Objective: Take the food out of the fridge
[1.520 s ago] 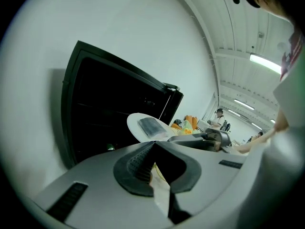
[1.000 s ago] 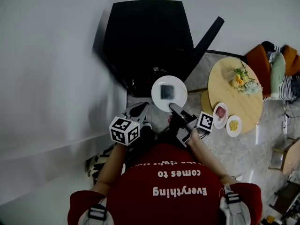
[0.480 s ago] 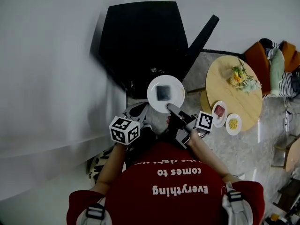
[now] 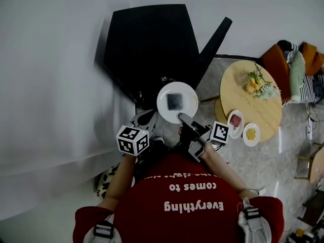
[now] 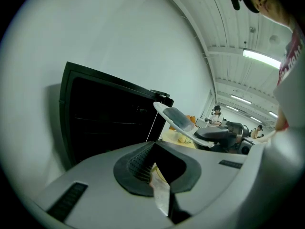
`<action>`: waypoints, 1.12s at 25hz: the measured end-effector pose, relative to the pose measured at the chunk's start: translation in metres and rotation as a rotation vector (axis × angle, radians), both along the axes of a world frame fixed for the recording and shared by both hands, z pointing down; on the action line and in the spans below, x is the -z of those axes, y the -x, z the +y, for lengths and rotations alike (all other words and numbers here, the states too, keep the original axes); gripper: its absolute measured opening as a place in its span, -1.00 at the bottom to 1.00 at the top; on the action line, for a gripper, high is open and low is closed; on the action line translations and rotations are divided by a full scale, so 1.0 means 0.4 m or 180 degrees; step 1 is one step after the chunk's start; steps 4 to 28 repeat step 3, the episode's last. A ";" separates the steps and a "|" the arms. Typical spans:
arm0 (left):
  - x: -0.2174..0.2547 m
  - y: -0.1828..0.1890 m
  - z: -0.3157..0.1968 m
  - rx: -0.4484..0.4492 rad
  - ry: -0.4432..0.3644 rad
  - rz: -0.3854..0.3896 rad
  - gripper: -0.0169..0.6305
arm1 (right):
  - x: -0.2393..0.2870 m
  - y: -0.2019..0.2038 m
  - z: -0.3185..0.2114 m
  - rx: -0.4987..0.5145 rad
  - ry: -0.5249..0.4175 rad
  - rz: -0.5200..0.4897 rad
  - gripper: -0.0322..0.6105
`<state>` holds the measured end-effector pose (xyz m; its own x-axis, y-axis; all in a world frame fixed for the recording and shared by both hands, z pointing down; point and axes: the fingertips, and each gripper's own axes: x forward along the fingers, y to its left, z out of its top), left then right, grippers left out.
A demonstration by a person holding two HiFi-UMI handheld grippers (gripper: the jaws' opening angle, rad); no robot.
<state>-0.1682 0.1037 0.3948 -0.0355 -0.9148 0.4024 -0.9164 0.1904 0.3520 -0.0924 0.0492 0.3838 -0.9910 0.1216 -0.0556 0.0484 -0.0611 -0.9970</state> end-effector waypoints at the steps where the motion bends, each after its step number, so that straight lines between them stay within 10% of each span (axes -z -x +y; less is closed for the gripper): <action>1: 0.003 0.007 -0.002 0.0012 -0.0010 -0.0008 -0.95 | -0.001 0.001 0.000 -0.0006 0.0010 -0.0001 -0.80; 28: 0.008 0.020 -0.006 0.0036 -0.0033 -0.0021 -0.95 | -0.005 0.004 -0.001 -0.0015 0.0034 -0.0001 -0.80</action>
